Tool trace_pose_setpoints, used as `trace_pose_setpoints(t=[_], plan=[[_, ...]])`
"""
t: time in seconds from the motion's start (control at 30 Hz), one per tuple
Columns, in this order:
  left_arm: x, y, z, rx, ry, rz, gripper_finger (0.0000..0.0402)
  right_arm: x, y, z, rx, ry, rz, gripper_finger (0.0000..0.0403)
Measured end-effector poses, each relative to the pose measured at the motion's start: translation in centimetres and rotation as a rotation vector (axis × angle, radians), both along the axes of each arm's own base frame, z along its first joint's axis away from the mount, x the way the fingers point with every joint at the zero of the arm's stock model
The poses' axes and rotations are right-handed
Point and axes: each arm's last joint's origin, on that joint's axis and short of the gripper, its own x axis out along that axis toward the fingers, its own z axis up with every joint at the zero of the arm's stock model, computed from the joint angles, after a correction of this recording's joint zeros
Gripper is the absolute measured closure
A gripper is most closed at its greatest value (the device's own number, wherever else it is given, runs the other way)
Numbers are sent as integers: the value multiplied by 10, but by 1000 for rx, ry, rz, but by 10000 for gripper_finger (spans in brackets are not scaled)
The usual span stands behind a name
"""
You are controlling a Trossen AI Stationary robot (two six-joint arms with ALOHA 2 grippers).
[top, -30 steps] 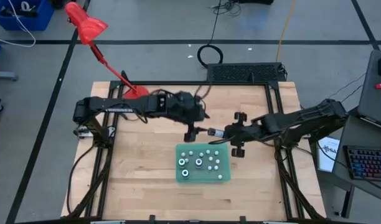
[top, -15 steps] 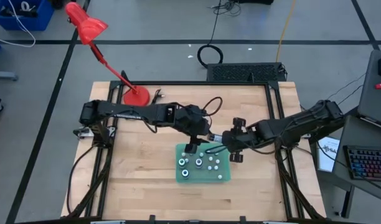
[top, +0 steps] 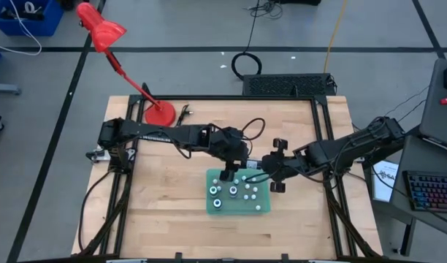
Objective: Pick & Place food coloring
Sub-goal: Put the large black food coloring bottle into the green bin
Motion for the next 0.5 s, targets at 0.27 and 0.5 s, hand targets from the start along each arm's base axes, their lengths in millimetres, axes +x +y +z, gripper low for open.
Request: trace_pose_setpoints(t=[0.27,0.5], plan=[[-1,6,-2,-5,24,62,215,0,-1,1,-30,-11,-3,300],[-1,2,-2,-19,30,63,215,2,0,2,-36,-23,20,300]])
